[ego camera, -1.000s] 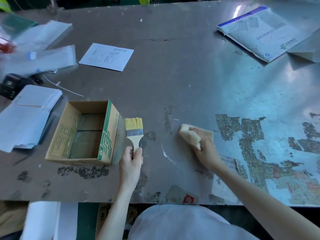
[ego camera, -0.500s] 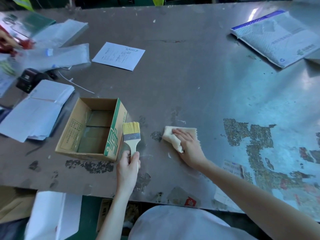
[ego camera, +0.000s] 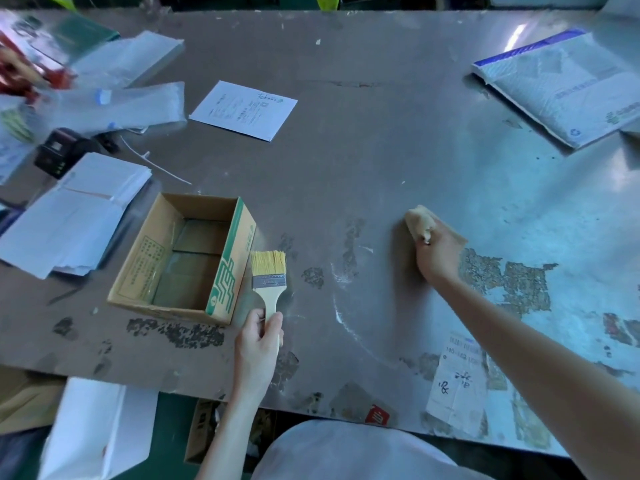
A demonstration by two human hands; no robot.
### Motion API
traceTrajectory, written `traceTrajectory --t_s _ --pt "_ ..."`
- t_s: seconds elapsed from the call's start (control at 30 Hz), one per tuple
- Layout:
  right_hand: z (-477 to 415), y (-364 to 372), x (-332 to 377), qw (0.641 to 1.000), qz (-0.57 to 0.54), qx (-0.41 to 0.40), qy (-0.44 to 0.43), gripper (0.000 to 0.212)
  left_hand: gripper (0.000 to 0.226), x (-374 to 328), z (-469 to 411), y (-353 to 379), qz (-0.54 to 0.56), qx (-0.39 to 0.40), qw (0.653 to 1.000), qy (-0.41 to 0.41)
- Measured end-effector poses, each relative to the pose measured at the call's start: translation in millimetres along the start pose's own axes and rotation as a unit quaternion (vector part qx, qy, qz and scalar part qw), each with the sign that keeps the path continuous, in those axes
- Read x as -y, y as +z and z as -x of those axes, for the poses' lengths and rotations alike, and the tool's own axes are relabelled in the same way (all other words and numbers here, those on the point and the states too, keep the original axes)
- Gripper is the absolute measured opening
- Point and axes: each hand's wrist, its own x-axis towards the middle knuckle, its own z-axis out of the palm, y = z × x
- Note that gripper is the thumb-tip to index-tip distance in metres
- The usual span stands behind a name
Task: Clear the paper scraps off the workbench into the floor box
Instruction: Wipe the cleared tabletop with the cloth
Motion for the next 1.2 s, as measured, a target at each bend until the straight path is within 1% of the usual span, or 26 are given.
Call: traceTrajectory --t_s 0.07,0.13,0.23,0.27,0.33,0.4,0.43,0.53,0.6,0.7,0.77,0.8,0.87,0.93,1.0,1.07,1.1,1.17,1.2 --pt "8.9 14.3 24.3 0.998 -0.047 0.028 -0.024 0.039 0.032 0.3 -0.5 1.2 -0.004 0.001 1.000 -0.003" --pt "27.2 35.3 43.9 0.988 -0.075 0.099 -0.087 0.034 0.032 0.3 -1.6 1.7 -0.004 0.004 1.000 -0.008" --pt "50.6 63.9 48.4 0.956 -0.010 0.210 -0.204 0.045 0.032 -0.2 -4.5 2.5 -0.004 0.006 1.000 -0.011" --pt "50.6 65.1 45.2 0.946 0.002 0.240 -0.220 0.050 0.032 -0.3 -5.6 3.1 -0.004 0.006 1.000 -0.013" --pt "40.2 57.4 37.5 0.932 0.000 0.272 -0.238 0.055 0.031 0.0 -7.4 2.9 0.001 0.004 1.000 -0.016" --pt "25.7 42.9 29.1 0.930 -0.004 0.270 -0.250 0.053 0.031 1.0 -8.6 2.1 0.006 0.002 1.000 -0.018" --pt "17.6 34.6 23.9 0.937 -0.006 0.256 -0.239 0.051 0.031 1.2 -9.1 1.7 0.007 0.002 1.000 -0.019" --pt "-1.7 7.5 4.0 0.972 -0.012 0.168 -0.167 0.046 0.031 0.8 -8.7 1.3 0.010 -0.001 1.000 -0.022" --pt "-12.0 -7.8 -17.3 0.987 -0.001 0.107 -0.122 0.046 0.032 0.3 -7.0 0.3 0.011 -0.004 1.000 -0.026" --pt "-23.6 -16.4 -33.7 0.996 0.044 0.051 -0.067 0.053 0.031 0.8 -4.8 -2.7 0.015 -0.010 0.999 -0.031" --pt "-27.8 -10.6 -25.4 0.995 0.089 0.038 -0.033 0.051 0.030 1.4 -4.1 -5.2 0.020 -0.018 0.999 -0.038" --pt "-28.1 -6.3 -16.9 0.993 0.102 0.045 -0.035 0.050 0.030 1.7 -4.1 -6.2 0.023 -0.023 0.999 -0.042" --pt "-26.8 6.0 4.9 0.988 0.095 0.082 -0.087 0.051 0.029 2.5 -3.6 -7.1 0.029 -0.032 0.998 -0.049" --pt "-15.8 21.9 27.2 0.975 0.073 0.151 -0.147 0.054 0.028 2.4 -2.8 -6.3 0.036 -0.035 0.997 -0.051" --pt "5.3 41.2 42.3 0.947 0.087 0.218 -0.221 0.053 0.027 0.2 -2.0 -3.3 0.037 -0.033 0.997 -0.051" --pt "19.5 54.9 45.7 0.916 0.098 0.255 -0.294 0.047 0.029 -4.2 -1.3 0.6 0.030 -0.026 0.998 -0.046" --pt "19.3 56.8 42.9 0.905 0.100 0.267 -0.317 0.047 0.030 -7.0 -0.8 2.4 0.028 -0.022 0.998 -0.042" --pt "9.0 50.8 35.6 0.897 0.095 0.278 -0.330 0.048 0.030 -11.0 -1.1 3.9 0.027 -0.017 0.999 -0.035" --pt "1.7 45.1 30.2 0.904 0.086 0.272 -0.319 0.048 0.030 -13.0 -1.8 4.6 0.027 -0.016 0.999 -0.032"
